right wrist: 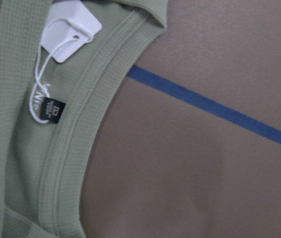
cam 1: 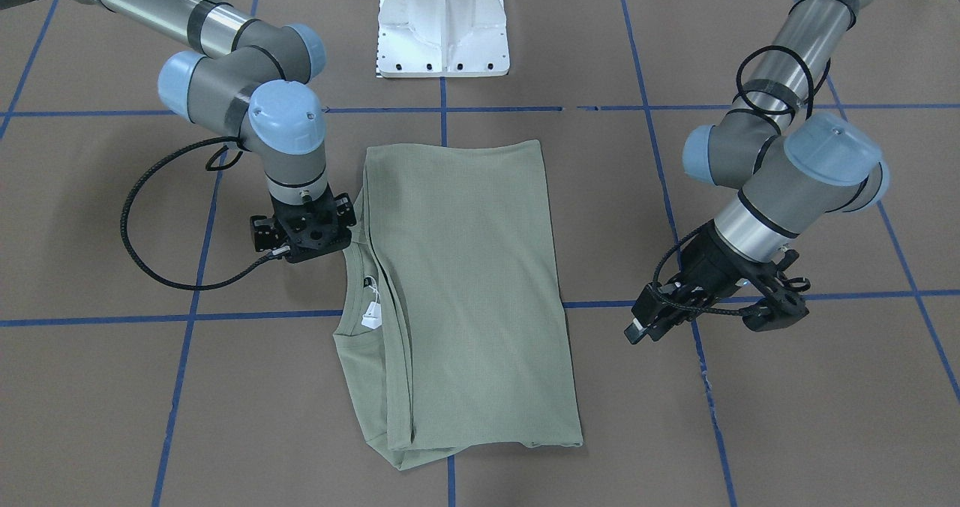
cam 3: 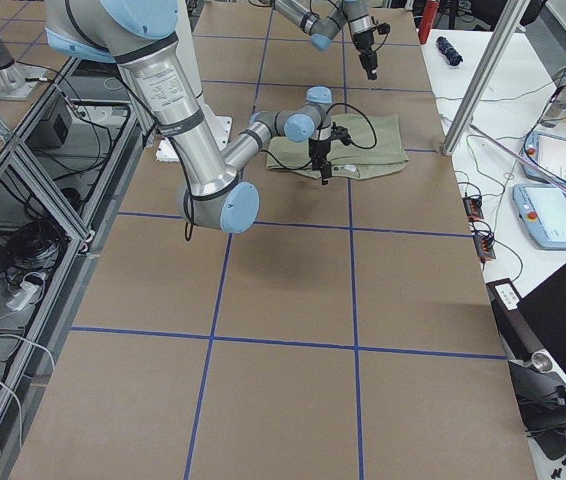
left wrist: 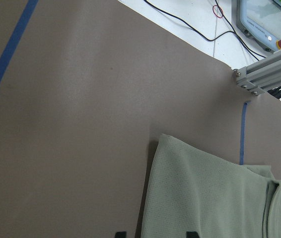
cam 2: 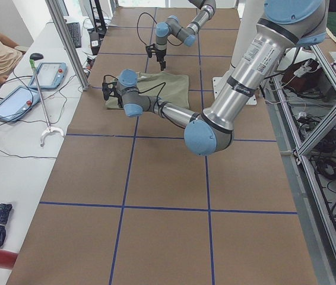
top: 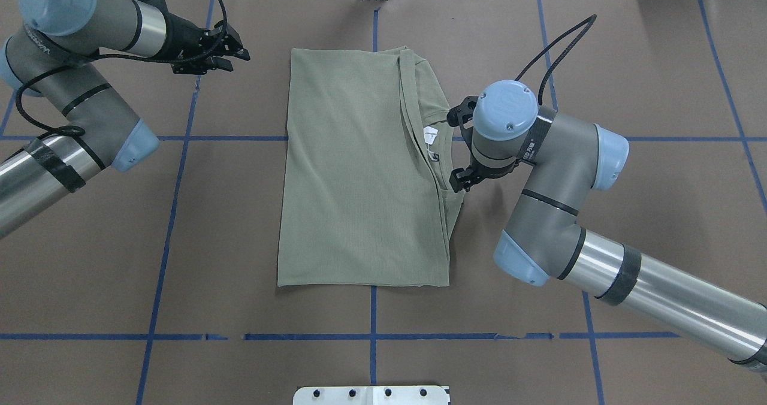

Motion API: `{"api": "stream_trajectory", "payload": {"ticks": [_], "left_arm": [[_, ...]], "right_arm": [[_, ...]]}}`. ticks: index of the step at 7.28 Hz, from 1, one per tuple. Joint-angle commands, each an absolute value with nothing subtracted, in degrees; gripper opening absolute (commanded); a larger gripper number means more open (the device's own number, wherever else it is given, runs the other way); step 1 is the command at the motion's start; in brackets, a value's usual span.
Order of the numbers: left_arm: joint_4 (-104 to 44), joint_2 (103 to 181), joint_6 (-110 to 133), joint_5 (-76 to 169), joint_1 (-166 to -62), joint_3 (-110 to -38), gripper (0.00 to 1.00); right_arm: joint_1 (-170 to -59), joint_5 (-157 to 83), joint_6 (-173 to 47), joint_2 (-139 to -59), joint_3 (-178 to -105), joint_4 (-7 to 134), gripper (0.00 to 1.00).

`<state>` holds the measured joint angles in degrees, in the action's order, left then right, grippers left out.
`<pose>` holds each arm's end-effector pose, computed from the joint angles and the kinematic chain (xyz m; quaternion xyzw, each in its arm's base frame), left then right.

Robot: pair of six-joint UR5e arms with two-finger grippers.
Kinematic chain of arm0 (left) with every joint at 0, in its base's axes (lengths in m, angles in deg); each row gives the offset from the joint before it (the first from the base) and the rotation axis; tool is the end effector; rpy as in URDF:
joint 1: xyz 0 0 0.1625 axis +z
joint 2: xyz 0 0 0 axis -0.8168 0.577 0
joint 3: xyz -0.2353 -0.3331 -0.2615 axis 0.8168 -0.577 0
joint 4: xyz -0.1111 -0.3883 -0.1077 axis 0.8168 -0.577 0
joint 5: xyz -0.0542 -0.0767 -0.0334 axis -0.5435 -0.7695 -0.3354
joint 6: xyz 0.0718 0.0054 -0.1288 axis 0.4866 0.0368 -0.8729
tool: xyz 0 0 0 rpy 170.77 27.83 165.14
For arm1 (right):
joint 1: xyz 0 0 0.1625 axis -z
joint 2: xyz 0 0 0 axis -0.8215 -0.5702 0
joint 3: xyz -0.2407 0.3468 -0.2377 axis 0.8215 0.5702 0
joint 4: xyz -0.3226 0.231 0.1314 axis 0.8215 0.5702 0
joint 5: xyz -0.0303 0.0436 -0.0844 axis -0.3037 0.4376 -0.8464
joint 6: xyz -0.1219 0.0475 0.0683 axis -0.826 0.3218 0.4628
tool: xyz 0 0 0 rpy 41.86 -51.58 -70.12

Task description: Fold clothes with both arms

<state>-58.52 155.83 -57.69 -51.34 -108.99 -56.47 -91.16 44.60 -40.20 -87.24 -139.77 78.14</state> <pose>0.4173 -0.6839 0.4024 0.1040 0.5906 -0.1887 0.7777 -0.5512 -0.5171 0.4235 0.0980 -0.2856 -0.1589 0.9400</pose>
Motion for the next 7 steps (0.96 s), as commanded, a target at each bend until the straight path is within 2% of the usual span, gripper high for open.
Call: {"api": "stream_trajectory", "payload": {"ticks": [1, 3, 5, 7], "left_arm": [[-58.50, 155.80, -57.67, -51.54, -108.99, -56.58, 0.50], [-58.50, 155.80, -57.75, -51.63, -108.99, -56.67, 0.50], [-58.50, 155.71, -57.75, -51.63, -108.99, -57.19, 0.50], [-58.50, 155.71, -57.67, -51.63, -108.99, -57.11, 0.50]], "right_arm": [[-92.85, 44.62, -40.66, -86.95, -140.07, 78.07, 1.00], [-93.12, 44.53, -39.52, -79.60, -135.26, 78.07, 1.00], [-93.12, 44.53, -39.42, -72.74, -127.45, 77.72, 1.00], [-93.12, 44.44, -39.16, -71.39, -121.03, 72.12, 1.00]]}}
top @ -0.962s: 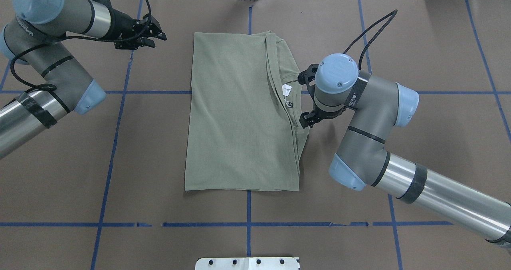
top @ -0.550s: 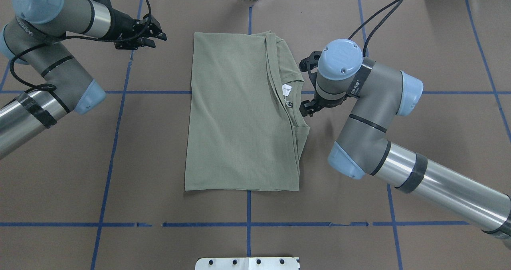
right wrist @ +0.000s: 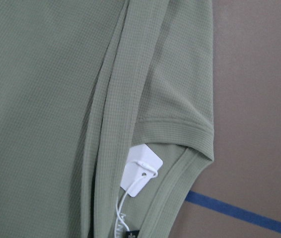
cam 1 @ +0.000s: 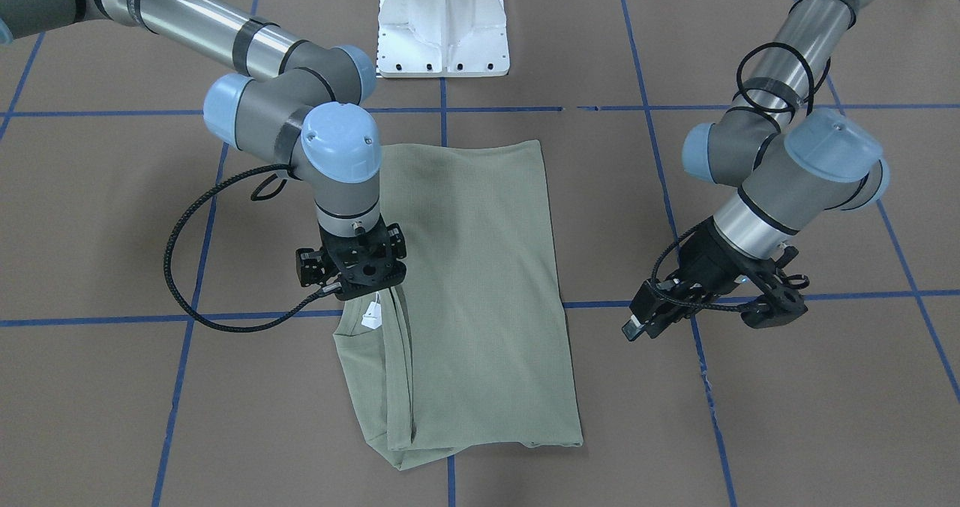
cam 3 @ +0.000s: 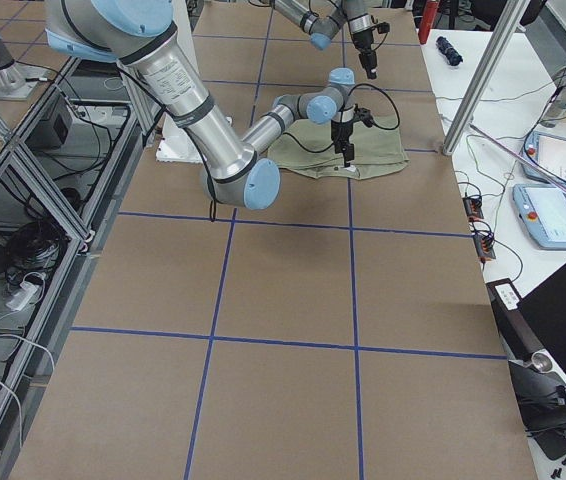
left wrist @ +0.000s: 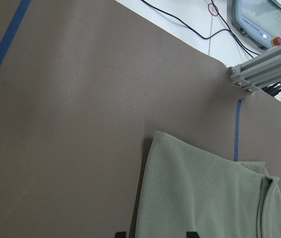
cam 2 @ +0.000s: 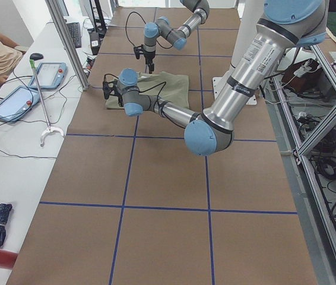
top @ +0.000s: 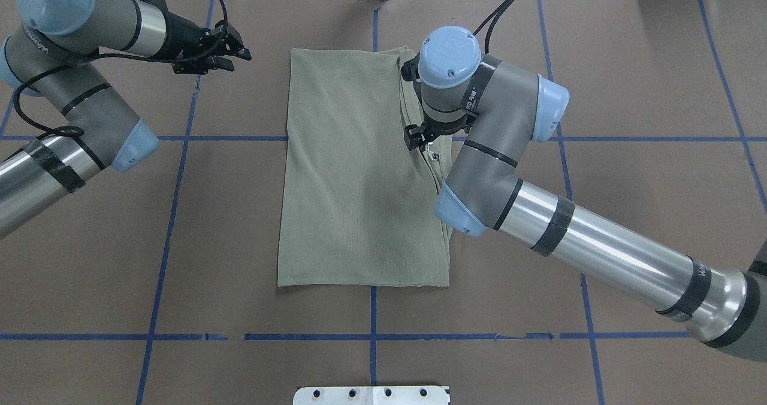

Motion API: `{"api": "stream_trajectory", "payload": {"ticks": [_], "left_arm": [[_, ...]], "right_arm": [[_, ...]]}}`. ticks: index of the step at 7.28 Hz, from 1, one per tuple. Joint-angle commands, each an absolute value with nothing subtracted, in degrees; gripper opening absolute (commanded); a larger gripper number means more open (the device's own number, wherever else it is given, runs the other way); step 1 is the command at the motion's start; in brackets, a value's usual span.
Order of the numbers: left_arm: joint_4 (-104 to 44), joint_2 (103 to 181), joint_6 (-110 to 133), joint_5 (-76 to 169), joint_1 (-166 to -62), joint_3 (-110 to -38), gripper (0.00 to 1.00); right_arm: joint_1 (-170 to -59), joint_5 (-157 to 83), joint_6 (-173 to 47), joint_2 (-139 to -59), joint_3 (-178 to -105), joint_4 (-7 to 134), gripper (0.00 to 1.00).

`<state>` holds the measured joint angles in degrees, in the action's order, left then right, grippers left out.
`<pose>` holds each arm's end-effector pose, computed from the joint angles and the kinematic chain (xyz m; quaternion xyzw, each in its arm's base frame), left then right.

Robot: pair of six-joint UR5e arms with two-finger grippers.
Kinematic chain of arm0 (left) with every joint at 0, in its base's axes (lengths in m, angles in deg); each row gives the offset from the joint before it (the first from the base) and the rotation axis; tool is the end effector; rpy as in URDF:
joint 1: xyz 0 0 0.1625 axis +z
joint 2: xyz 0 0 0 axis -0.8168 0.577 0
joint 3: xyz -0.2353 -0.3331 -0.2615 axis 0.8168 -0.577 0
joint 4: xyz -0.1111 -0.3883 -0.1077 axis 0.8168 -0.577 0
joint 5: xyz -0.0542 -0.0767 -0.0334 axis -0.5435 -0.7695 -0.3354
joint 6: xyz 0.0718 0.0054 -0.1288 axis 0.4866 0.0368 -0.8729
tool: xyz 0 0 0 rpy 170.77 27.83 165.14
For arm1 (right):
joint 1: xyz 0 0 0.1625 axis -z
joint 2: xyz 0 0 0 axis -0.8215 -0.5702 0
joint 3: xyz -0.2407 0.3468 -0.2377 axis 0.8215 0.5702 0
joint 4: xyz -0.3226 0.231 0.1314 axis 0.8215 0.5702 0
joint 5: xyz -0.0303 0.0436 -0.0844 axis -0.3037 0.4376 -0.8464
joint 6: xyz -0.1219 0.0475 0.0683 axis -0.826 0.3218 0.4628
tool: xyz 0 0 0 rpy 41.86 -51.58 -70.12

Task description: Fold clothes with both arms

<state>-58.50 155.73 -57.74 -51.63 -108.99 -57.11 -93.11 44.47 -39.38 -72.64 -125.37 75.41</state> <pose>0.4163 -0.6814 0.3978 0.1042 0.5940 -0.1856 0.7757 -0.6102 -0.5957 0.3360 0.1192 -0.3007 -0.1382 0.9361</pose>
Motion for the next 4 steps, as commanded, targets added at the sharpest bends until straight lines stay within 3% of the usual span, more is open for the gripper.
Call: {"api": "stream_trajectory", "payload": {"ticks": [1, 4], "left_arm": [[-58.50, 155.71, -57.75, -51.54, -108.99, -57.11, 0.50], [-58.50, 155.36, -57.67, -51.54, -108.90, -57.11, 0.50]], "right_arm": [[-93.12, 44.44, -38.81, -70.95, -119.95, 71.74, 1.00], [-93.12, 44.61, -37.23, -68.40, -118.01, 71.74, 1.00]]}}
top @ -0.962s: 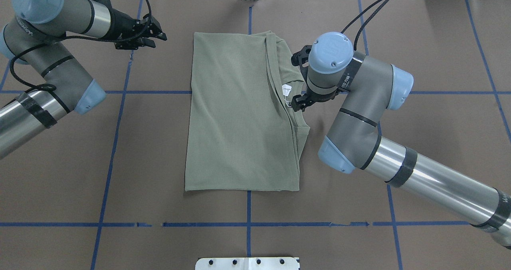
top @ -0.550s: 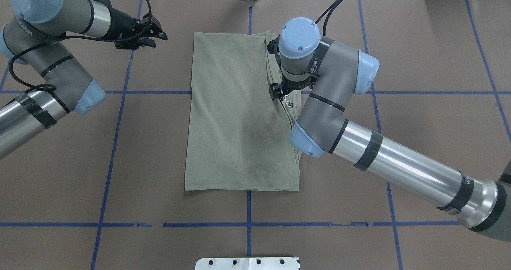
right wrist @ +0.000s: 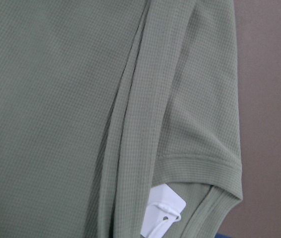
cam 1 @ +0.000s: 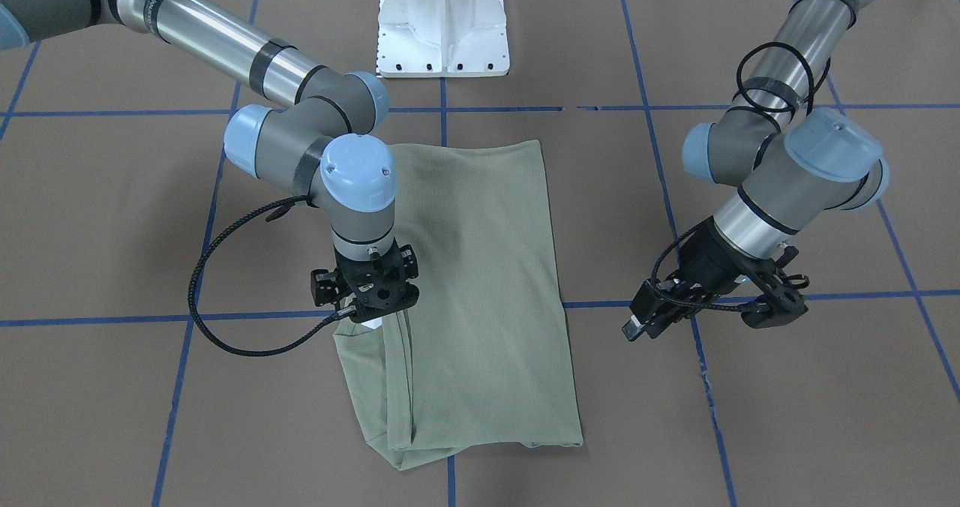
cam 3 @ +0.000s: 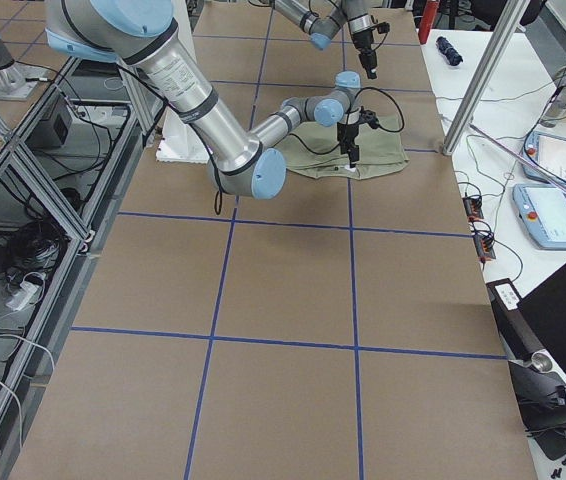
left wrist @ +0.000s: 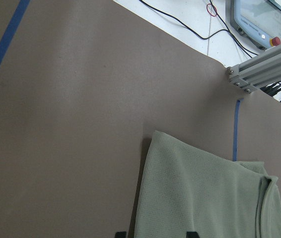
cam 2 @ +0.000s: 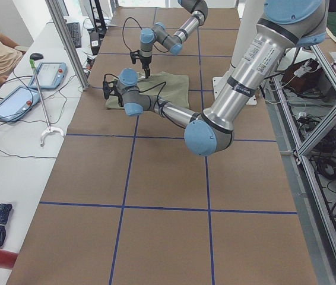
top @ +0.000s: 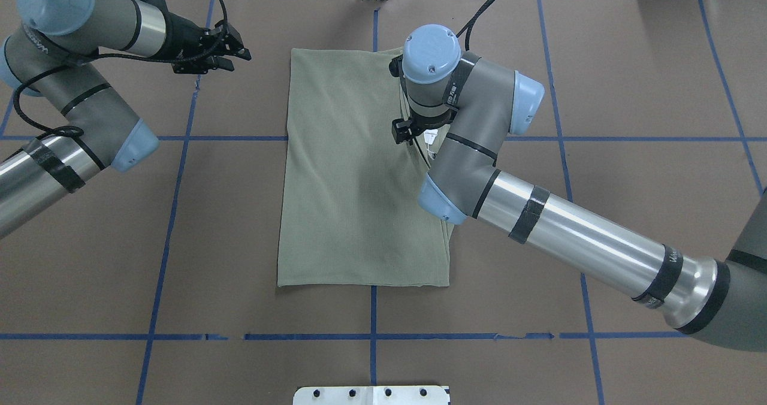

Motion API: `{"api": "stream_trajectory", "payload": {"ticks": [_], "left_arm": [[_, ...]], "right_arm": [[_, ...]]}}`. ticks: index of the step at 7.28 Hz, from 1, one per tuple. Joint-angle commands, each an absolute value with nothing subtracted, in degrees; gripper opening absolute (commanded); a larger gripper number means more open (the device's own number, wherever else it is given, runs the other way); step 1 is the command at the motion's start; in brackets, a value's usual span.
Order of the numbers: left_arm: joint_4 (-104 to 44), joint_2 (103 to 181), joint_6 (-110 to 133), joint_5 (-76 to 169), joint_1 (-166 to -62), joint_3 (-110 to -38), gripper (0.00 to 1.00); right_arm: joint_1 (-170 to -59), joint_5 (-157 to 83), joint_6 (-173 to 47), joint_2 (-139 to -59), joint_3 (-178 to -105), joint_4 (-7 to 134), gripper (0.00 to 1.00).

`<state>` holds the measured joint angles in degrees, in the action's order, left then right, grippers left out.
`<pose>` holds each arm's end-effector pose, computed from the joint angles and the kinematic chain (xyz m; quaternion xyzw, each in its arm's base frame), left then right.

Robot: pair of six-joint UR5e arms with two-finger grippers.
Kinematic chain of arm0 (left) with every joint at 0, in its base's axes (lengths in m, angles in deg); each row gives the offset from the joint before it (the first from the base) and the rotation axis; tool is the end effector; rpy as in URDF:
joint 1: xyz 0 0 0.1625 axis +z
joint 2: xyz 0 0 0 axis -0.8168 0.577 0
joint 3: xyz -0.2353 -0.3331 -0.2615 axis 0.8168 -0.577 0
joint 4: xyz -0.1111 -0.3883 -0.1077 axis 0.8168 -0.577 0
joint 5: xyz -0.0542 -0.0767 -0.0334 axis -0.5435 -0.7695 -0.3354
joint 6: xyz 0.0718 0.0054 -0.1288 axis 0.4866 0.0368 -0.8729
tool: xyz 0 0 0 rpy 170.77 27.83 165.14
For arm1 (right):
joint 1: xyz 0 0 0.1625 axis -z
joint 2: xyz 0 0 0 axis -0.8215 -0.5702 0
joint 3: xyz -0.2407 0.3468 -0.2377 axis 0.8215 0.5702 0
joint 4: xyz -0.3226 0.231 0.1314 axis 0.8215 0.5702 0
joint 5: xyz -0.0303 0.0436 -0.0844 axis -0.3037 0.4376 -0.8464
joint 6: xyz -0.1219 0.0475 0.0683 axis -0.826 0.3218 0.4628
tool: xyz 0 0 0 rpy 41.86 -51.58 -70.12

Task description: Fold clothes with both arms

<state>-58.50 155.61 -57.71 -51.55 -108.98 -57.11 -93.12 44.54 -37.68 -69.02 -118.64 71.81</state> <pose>0.4160 -0.6811 0.3995 0.1043 0.5932 -0.1862 0.7762 -0.6355 -0.6154 0.3298 0.1172 -0.3057 -0.1248 0.9366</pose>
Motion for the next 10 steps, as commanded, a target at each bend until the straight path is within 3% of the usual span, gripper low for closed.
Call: {"api": "stream_trajectory", "payload": {"ticks": [1, 4, 6, 10], "left_arm": [[-58.50, 155.10, -57.66, -51.63, -108.90, -57.20, 0.50], [-58.50, 155.01, -57.66, -51.63, -108.90, -57.20, 0.50], [-58.50, 155.01, -57.66, -51.63, -108.90, -57.20, 0.50], [-58.41, 154.75, -58.80, -53.20, -108.99, -59.65, 0.50]], "right_arm": [[-92.94, 44.61, -37.31, -68.40, -116.70, 71.65, 1.00], [-94.16, 45.57, -38.36, -70.06, -116.86, 71.65, 1.00], [-98.53, 48.64, -45.96, -79.43, -123.59, 71.73, 1.00], [-99.36, 51.03, -38.61, -78.59, -125.99, 71.48, 1.00]]}}
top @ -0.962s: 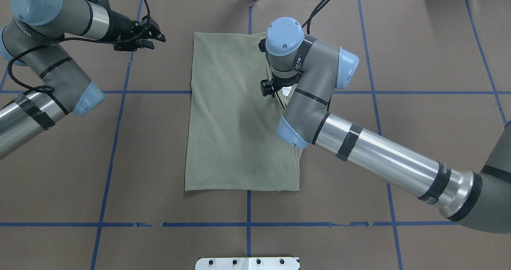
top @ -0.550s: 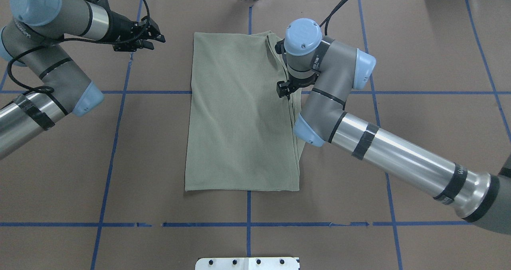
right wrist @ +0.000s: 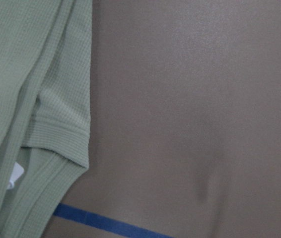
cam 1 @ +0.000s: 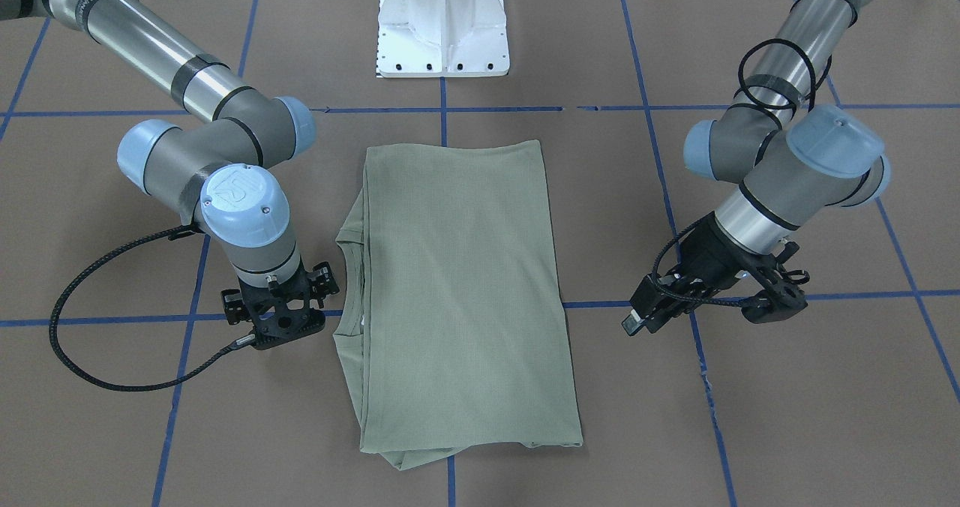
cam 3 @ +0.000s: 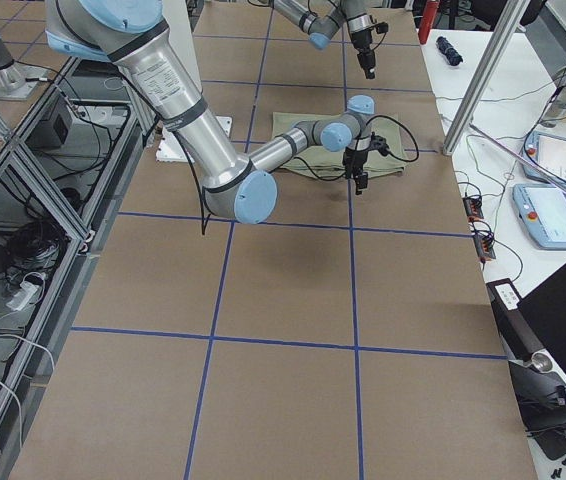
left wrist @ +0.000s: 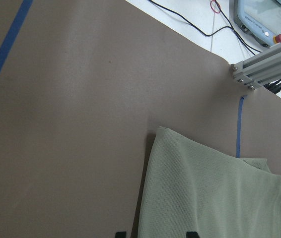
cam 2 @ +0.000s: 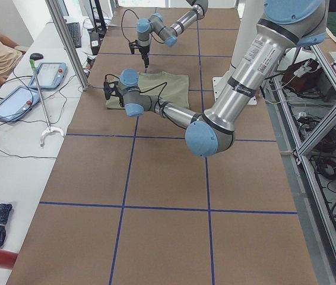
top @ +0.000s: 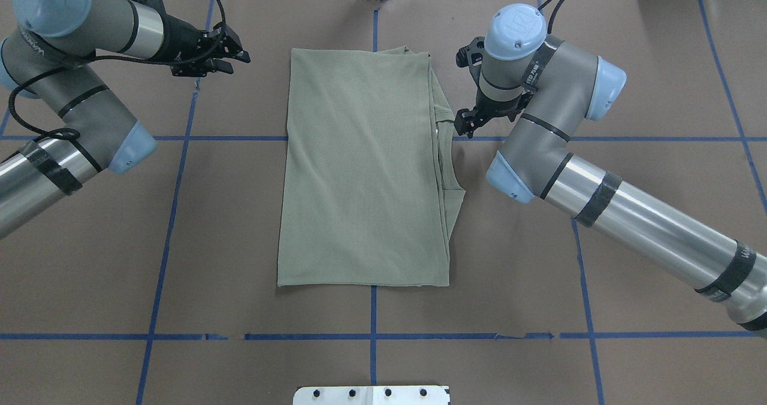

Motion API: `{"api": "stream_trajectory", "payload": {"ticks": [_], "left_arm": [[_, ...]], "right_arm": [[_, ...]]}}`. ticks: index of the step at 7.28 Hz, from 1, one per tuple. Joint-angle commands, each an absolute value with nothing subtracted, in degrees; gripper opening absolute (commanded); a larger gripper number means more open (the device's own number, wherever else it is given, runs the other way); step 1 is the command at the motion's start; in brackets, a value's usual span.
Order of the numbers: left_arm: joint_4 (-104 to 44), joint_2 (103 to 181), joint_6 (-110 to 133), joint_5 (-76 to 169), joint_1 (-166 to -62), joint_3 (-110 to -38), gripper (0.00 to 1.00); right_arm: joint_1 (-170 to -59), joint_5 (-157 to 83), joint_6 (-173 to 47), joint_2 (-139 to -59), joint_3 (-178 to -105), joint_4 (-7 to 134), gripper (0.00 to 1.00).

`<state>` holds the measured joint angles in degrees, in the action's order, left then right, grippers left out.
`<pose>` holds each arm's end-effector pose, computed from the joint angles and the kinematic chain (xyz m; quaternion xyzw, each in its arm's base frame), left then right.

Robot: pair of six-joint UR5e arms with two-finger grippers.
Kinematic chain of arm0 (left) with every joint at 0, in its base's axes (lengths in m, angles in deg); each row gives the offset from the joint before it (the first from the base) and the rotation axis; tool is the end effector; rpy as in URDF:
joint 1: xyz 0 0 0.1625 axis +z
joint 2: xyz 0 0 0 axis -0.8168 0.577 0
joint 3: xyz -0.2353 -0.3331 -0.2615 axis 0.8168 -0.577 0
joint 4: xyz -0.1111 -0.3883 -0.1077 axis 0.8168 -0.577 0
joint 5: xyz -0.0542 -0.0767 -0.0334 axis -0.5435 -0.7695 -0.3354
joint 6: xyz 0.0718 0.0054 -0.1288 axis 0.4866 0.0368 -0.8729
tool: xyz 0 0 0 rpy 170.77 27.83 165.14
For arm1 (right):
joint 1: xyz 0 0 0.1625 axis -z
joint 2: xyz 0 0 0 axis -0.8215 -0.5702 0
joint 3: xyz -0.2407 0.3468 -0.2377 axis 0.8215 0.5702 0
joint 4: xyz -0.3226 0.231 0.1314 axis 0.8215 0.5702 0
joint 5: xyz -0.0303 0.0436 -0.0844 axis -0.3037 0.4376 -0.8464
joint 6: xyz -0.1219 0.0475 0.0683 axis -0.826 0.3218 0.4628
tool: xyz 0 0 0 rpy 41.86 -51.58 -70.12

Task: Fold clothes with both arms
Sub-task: 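Move the right gripper down to the shirt's near corner and grasp it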

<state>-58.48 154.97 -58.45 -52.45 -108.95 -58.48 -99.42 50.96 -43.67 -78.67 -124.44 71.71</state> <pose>0.4134 -0.6733 0.3953 0.0976 0.5996 -0.1836 0.7728 -0.5383 -0.6344 0.4177 0.0883 -0.3107 -0.1335 0.9369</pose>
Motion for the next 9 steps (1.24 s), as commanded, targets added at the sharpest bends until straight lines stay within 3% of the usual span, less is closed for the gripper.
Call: {"api": "stream_trajectory", "payload": {"ticks": [1, 4, 6, 9], "left_arm": [[-56.84, 152.83, -60.11, -53.21, -108.82, -63.49, 0.50], [-53.22, 149.66, -60.65, -53.30, -108.12, -70.98, 0.50], [-53.22, 149.56, -60.65, -53.30, -107.94, -71.60, 0.50], [-52.78, 149.47, -60.65, -53.39, -107.94, -72.49, 0.50]], "right_arm": [[-97.88, 50.68, -31.50, -79.20, -128.79, 71.13, 1.00], [-86.39, 40.25, -1.47, -80.17, -138.37, 71.12, 1.00], [-79.36, 34.55, 13.43, -82.54, -144.17, 71.12, 1.00], [-72.05, 26.03, 30.76, -85.79, -147.09, 71.12, 1.00]]}}
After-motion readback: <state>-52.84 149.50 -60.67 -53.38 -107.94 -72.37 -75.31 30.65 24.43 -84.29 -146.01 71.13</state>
